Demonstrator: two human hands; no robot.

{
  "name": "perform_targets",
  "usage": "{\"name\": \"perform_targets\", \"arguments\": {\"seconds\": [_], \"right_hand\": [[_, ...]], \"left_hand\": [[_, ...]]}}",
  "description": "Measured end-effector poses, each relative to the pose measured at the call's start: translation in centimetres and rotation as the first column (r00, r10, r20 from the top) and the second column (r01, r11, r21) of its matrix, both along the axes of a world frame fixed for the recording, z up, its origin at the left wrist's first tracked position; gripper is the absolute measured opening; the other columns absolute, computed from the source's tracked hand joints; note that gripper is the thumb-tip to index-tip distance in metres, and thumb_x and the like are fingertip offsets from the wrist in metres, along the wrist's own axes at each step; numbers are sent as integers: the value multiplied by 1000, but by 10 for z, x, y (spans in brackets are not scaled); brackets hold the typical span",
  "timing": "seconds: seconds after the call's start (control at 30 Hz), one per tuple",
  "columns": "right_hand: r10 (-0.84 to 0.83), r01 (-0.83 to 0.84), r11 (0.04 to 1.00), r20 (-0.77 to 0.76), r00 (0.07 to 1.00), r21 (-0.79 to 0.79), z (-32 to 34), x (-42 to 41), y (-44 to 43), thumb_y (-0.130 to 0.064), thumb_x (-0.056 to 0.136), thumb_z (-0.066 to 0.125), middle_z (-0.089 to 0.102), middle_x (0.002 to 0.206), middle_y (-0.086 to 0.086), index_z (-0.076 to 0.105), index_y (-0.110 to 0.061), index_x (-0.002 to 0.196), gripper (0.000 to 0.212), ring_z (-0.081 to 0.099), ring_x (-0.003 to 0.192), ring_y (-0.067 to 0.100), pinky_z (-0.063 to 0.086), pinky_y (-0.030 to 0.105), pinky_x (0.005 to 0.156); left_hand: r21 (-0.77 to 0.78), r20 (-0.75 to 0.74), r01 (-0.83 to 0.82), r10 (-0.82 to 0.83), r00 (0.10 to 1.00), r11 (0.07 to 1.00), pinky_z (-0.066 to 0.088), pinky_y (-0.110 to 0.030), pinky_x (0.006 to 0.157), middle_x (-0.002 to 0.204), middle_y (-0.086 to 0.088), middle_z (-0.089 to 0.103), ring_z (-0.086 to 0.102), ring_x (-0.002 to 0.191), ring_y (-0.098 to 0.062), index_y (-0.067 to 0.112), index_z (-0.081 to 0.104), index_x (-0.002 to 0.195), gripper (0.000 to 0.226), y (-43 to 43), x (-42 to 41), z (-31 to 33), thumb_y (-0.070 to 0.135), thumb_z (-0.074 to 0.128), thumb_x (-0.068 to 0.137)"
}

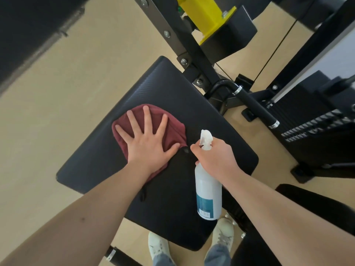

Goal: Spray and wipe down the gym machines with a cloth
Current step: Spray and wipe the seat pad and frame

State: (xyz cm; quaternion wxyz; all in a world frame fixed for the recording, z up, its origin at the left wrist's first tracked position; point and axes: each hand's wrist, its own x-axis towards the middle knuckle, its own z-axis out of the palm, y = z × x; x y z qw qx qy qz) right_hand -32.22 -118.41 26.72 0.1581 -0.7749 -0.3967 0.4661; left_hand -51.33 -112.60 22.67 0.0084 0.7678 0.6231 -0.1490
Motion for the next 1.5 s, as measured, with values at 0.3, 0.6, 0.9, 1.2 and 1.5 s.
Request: {"name": "perform_targets", "arguments": {"seconds": [0.3, 0.6, 0.9, 1.2, 1.5], "right_hand": [[-82, 82, 997, -12, 997, -3, -9, 66, -9, -41, 94, 64, 66, 75, -3, 55, -25, 75, 26, 66, 75, 16, 52, 30, 70], [-157, 157, 987, -20, 987, 23, -1, 128, -22, -40, 95, 62, 66, 79, -6, 55, -28, 77, 23, 69, 77, 16, 61, 38, 79], [-169, 167, 983, -15, 986, -74, 2, 125, -25, -36, 95, 65, 58, 71, -7, 49, -25, 74, 29, 59, 62, 11, 46, 23, 61], [66, -61, 982, 21, 998, -179, -2, 77, -19, -50, 94, 60, 61, 77, -5, 54, -22, 77, 33, 60, 70, 12, 48, 22, 63], [-19, 5, 977, -65, 998, -212, -10, 55, -43, -47, 97, 57, 64, 78, 3, 65, -12, 96, 36, 64, 72, 16, 54, 30, 68]], "left_hand": [[45, 35, 191, -192, 981, 981, -5, -82, 110, 170, -13, -17, -19, 151, -53, 41, -2, 161, 92, 38, 95, -16, 90, 10, 85], [-108, 45, 574, -573, 818, 812, -18, -74, 113, 173, -2, 0, -13, 156, -42, 47, 7, 160, 67, -7, 178, -41, 70, 4, 98], [11, 38, 449, -449, 893, 893, -6, -61, 124, 173, -2, 8, 0, 158, -37, 42, 14, 161, 61, 13, 102, -25, 60, 9, 103], [86, 37, 192, -195, 980, 978, -1, -63, 124, 172, -8, 12, 4, 156, -41, 35, 23, 162, 62, 19, 8, -5, 52, 24, 102], [70, 43, 181, -184, 982, 981, -5, -66, 123, 172, -7, 6, -3, 156, -43, 39, 17, 162, 60, 15, -2, -5, 54, 12, 104]]}}
